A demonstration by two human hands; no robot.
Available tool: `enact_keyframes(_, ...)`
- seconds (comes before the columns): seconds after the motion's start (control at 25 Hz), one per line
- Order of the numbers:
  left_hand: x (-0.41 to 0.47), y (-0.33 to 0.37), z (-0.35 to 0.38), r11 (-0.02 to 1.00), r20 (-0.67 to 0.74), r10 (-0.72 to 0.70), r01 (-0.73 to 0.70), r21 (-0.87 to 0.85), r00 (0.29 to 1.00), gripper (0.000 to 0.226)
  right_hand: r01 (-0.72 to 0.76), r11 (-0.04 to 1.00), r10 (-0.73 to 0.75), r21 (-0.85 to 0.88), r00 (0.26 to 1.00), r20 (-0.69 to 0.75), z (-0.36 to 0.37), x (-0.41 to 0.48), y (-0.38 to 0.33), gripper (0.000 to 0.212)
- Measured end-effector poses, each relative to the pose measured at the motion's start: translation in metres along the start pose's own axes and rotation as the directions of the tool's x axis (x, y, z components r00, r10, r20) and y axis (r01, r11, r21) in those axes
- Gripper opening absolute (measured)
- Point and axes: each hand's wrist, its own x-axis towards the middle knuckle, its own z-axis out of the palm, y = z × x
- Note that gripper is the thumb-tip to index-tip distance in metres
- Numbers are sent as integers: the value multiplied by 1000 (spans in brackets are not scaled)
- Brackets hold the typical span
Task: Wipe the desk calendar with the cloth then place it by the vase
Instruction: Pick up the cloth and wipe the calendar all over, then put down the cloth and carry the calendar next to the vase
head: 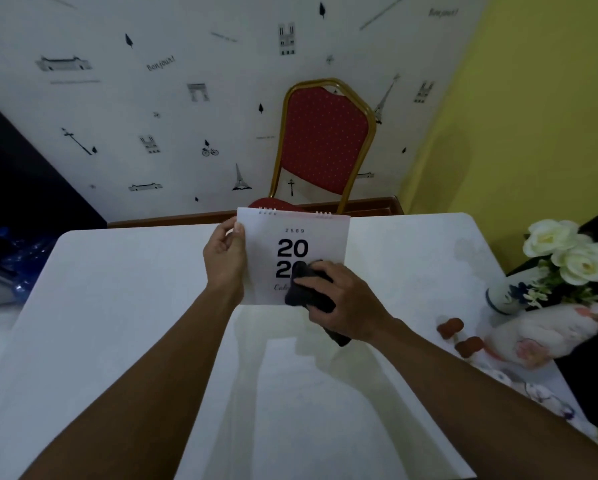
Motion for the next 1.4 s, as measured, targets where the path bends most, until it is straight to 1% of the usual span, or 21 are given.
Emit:
enact_keyframes(0.12, 2, 4, -4, 1000, -13, -17, 17, -10, 1000, 14, -27, 999, 22, 25, 982, 186, 4, -22, 1, 50)
enact_keyframes(0.24, 3, -1, -4, 999, 3, -31, 32, -26, 999, 13, -44, 999, 31, 28, 934, 356, 13, -43, -2, 48)
enact_keyframes(0.36, 0, -7, -2, 998, 25, -45, 46, -47, 999, 14, -35, 998, 5, 53, 880, 475, 32, -64, -11, 48)
enact_keyframes(0.48, 0, -14, 1, 997, 46, -45, 48, -56, 998, 13, 18, 999, -37, 43, 859, 511, 54, -76, -22, 49)
enact_keyframes(0.56, 1, -18, 2, 996, 50, -59, 62, -59, 997, 12, 103, 994, -103, 30, 839, 533, 69, -82, -28, 52)
enact_keyframes(0.64, 0, -22, 2, 996, 59, -69, 72, -61, 996, 12, 201, 980, -163, -1, 800, 577, 86, -96, -34, 58)
enact_keyframes(0.68, 0, -24, 2, 995, 61, -71, 76, -69, 996, 12, 220, 975, -157, -35, 787, 597, 93, -104, -37, 62)
enact_keyframes(0.76, -2, -27, 2, 993, 63, -74, 79, -84, 995, 12, 170, 981, -79, -91, 787, 612, 103, -122, -40, 65)
enact_keyframes(0.84, -3, -29, 1, 994, 75, -67, 73, -79, 995, 11, 131, 988, -55, -82, 793, 606, 107, -133, -41, 65)
enact_keyframes(0.88, -3, -31, 1, 995, 82, -65, 71, -73, 994, 11, 109, 993, -67, -35, 800, 596, 105, -136, -41, 64)
enact_keyframes(0.92, -4, -33, 0, 995, 90, -64, 71, -72, 994, 11, 53, 998, -62, 33, 828, 557, 101, -135, -41, 61)
enact_keyframes(0.96, -4, -36, -1, 995, 99, -66, 74, -74, 993, 11, -55, 992, 0, 110, 895, 446, 95, -130, -40, 56)
enact_keyframes(1.0, -4, -38, -1, 994, 107, -70, 78, -75, 992, 11, -217, 957, 163, 195, 952, 258, 88, -121, -38, 49)
enact_keyframes(1.04, -4, -41, -2, 994, 114, -75, 84, -74, 991, 11, -387, 870, 393, 305, 918, 45, 80, -106, -33, 44)
enact_keyframes(1.08, -4, -45, -2, 993, 119, -78, 88, -76, 990, 11, -515, 755, 598, 407, 794, -104, 69, -88, -25, 46)
enact_keyframes(1.12, -4, -48, -2, 992, 123, -79, 90, -83, 989, 11, -598, 648, 726, 472, 673, -144, 58, -68, -16, 50)
enact_keyframes(1.16, -4, -51, -2, 992, 126, -80, 91, -87, 989, 12, -657, 564, 790, 501, 606, -95, 49, -50, -6, 54)
enact_keyframes(1.2, -5, -54, -2, 992, 129, -80, 91, -85, 988, 13, -691, 524, 805, 498, 592, -25, 44, -36, 4, 50)
enact_keyframes(1.28, -5, -58, -3, 994, 126, -77, 85, -65, 989, 12, -717, 503, 802, 482, 596, 50, 40, -19, 18, 29)
enact_keyframes(1.36, -2, -62, -6, 998, 123, -50, 55, -40, 991, 11, -717, 479, 827, 505, 562, 13, 42, -14, 24, 11)
enact_keyframes(1.4, 0, -63, -9, 1000, 130, -19, 22, -22, 991, 13, -711, 478, 835, 515, 551, -14, 45, -14, 26, 8)
